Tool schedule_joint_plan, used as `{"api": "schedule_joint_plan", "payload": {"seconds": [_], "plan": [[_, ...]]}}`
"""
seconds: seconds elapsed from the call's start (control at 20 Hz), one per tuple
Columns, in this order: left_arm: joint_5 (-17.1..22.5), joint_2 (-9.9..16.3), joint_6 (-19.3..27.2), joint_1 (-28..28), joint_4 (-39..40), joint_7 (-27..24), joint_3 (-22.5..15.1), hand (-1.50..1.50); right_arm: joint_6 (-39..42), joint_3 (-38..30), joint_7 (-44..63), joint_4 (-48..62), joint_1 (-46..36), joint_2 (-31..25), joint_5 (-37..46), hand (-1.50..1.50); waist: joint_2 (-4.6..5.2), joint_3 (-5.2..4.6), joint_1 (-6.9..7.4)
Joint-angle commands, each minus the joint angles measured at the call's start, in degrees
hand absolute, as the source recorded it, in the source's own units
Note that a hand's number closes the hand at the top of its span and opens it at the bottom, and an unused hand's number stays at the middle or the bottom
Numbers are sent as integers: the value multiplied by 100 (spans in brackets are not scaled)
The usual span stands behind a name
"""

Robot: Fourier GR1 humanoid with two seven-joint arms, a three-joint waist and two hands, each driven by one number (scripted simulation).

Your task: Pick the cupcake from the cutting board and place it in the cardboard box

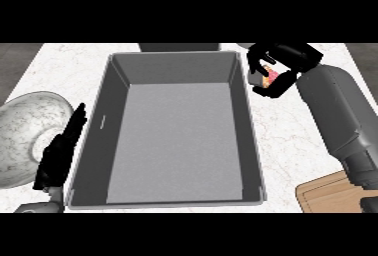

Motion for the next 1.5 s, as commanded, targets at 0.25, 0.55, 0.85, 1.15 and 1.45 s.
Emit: {"api": "schedule_joint_plan", "payload": {"seconds": [0.25, 0.55, 0.85, 1.15, 1.45], "plan": [[206, 92, -153, 279, -256, 32, 165, 0, 1348, -113, -434, -55, -652, 485, -930, 150, -75, -6, -140], [49, 105, -87, 350, -89, -129, 188, 0, 1486, -10, 674, -496, -1055, 982, -1245, 150, -74, -8, -197], [136, 159, -211, 191, -137, -22, 270, 0, 994, 385, 1698, -719, -1184, 1749, -1234, 150, -56, -7, -155], [-150, -125, -51, -27, -15, 167, -63, 0, 652, 1849, 2474, -654, -1294, 1767, -2186, 150, -43, -11, -40], [-234, -185, 38, -251, 119, 244, -49, 0, -87, 3294, 2847, -607, -797, 1771, -2751, 150, -21, -10, 7]]}}
